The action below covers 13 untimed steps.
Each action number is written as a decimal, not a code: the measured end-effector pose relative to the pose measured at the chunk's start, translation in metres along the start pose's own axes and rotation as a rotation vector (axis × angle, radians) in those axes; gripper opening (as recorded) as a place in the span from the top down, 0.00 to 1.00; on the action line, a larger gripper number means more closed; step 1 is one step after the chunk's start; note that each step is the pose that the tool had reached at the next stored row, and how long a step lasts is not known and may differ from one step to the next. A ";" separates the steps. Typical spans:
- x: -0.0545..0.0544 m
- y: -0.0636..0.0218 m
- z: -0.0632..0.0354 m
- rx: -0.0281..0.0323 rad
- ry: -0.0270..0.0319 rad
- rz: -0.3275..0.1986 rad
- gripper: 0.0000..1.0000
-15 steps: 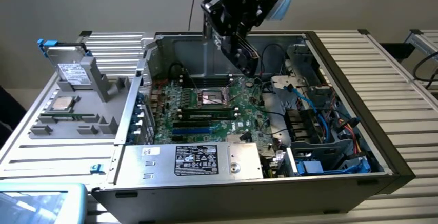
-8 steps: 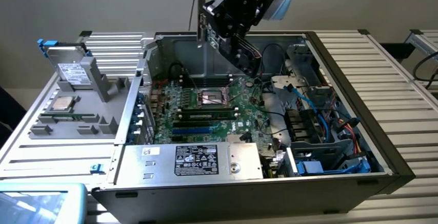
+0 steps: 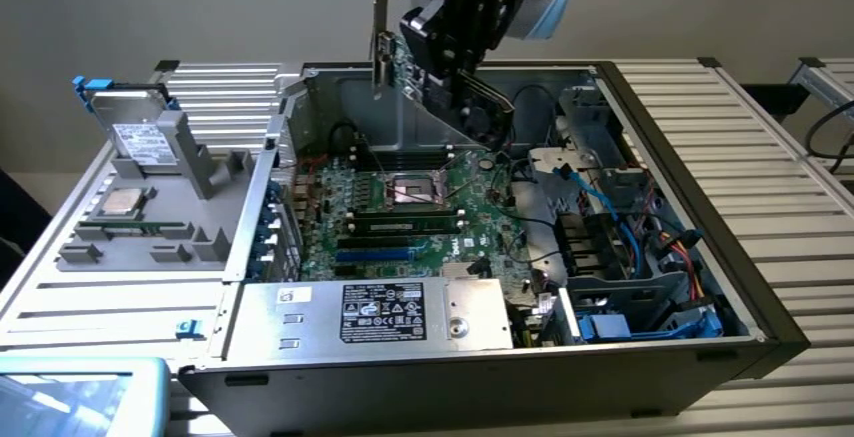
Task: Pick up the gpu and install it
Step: 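Insert the gpu into the slot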
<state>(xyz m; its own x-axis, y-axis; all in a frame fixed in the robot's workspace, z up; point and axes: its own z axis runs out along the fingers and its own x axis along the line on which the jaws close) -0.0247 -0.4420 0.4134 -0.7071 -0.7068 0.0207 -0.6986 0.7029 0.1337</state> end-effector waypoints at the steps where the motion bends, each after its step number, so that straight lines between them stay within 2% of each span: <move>1: 0.000 0.0000 0.0002 0.0003 0.0023 -0.018 0.72; 10: 0.000 -0.0004 0.0034 0.0070 0.0213 -0.181 0.72; 13: 0.000 -0.0005 0.0041 0.0128 0.0289 -0.233 0.72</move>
<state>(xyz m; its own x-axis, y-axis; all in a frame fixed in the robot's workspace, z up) -0.0247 -0.4420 0.4093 -0.5234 -0.8519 0.0192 -0.8440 0.5214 0.1256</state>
